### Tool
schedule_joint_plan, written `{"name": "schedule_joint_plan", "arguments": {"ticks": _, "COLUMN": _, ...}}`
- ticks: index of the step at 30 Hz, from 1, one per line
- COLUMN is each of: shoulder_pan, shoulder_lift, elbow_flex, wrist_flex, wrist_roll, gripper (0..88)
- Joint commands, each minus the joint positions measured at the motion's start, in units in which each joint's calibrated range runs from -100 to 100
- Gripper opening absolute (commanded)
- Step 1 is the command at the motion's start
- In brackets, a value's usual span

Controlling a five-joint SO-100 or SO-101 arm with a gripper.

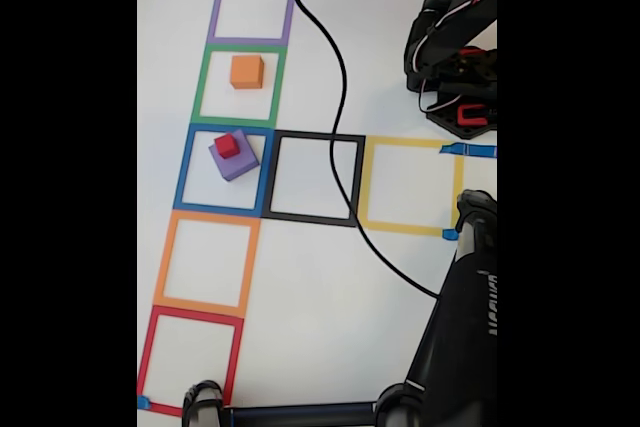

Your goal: Tower of hanoi

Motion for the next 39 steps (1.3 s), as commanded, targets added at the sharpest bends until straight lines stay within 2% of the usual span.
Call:
{"name": "schedule_joint_plan", "arguments": {"ticks": 1, "shoulder_pan": 5.2, "shoulder_lift": 0.2, "elbow_flex": -4.0, "wrist_flex": 1.9, "wrist_roll": 0.0, "gripper": 9.8}}
{"name": "schedule_joint_plan", "arguments": {"ticks": 7, "shoulder_pan": 13.1, "shoulder_lift": 0.5, "elbow_flex": 2.5, "wrist_flex": 0.2, "wrist_roll": 0.0, "gripper": 9.6}}
{"name": "schedule_joint_plan", "arguments": {"ticks": 12, "shoulder_pan": 16.9, "shoulder_lift": -1.0, "elbow_flex": 13.5, "wrist_flex": -7.0, "wrist_roll": 0.0, "gripper": 9.6}}
{"name": "schedule_joint_plan", "arguments": {"ticks": 22, "shoulder_pan": 19.9, "shoulder_lift": -5.6, "elbow_flex": 48.1, "wrist_flex": -35.7, "wrist_roll": 0.0, "gripper": 9.6}}
{"name": "schedule_joint_plan", "arguments": {"ticks": 29, "shoulder_pan": 19.3, "shoulder_lift": -1.9, "elbow_flex": 66.8, "wrist_flex": -59.3, "wrist_roll": 0.0, "gripper": 9.6}}
{"name": "schedule_joint_plan", "arguments": {"ticks": 39, "shoulder_pan": 20.2, "shoulder_lift": 16.0, "elbow_flex": 71.4, "wrist_flex": -81.9, "wrist_roll": 0.0, "gripper": 9.2}}
